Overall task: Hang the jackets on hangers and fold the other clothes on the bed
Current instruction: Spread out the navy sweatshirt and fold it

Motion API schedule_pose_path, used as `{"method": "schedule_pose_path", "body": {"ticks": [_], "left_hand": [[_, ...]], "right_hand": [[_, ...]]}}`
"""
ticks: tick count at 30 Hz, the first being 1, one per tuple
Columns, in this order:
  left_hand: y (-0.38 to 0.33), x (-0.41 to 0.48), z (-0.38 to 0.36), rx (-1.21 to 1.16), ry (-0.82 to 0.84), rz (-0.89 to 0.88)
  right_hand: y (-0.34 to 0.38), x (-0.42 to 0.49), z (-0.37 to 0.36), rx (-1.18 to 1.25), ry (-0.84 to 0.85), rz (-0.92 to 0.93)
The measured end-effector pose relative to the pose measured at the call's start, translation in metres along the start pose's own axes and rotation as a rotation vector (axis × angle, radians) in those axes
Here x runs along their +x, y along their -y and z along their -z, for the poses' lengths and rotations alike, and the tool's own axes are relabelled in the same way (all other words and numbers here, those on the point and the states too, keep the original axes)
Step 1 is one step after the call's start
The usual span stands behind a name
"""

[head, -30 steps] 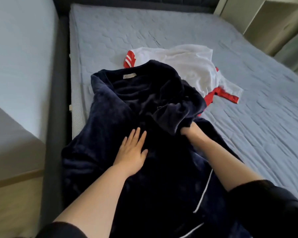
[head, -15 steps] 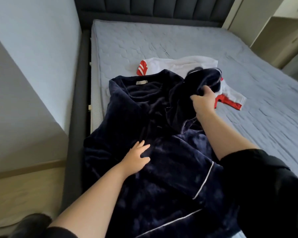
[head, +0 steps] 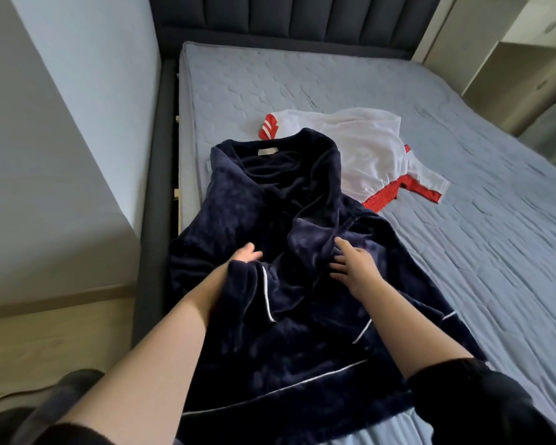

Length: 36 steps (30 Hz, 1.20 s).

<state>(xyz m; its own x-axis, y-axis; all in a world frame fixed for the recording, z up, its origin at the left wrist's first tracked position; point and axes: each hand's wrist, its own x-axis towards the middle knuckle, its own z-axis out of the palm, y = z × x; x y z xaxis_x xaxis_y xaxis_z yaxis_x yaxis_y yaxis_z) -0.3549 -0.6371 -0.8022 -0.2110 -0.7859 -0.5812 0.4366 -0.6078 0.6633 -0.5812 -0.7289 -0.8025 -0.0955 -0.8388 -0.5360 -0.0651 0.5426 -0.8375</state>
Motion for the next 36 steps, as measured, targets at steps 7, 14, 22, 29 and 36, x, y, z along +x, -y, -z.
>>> {"method": "schedule_pose_path", "body": {"ticks": [7,14,22,29,36], "left_hand": [[0.023,0.005,-0.031,0.013,0.147,-0.058],[0.022,0.021,-0.009,0.157,-0.345,0.001],[0.003,0.011,-0.009,0.432,-0.319,-0.116],[0.014,0.005,-0.019,0.293,-0.108,-0.080],[0.019,0.015,-0.013,0.442,-0.365,-0.040]], "right_hand": [[0.041,-0.010,-0.022,-0.072,-0.144,0.355],[0.052,-0.017,-0.031,-0.180,0.127,0.509],[-0.017,0.012,-0.018,0.069,0.059,-0.090],[0.043,0.024,-0.019,0.229,0.145,0.011],[0.060,0.023,-0.004,0.411,0.224,0.076]]}}
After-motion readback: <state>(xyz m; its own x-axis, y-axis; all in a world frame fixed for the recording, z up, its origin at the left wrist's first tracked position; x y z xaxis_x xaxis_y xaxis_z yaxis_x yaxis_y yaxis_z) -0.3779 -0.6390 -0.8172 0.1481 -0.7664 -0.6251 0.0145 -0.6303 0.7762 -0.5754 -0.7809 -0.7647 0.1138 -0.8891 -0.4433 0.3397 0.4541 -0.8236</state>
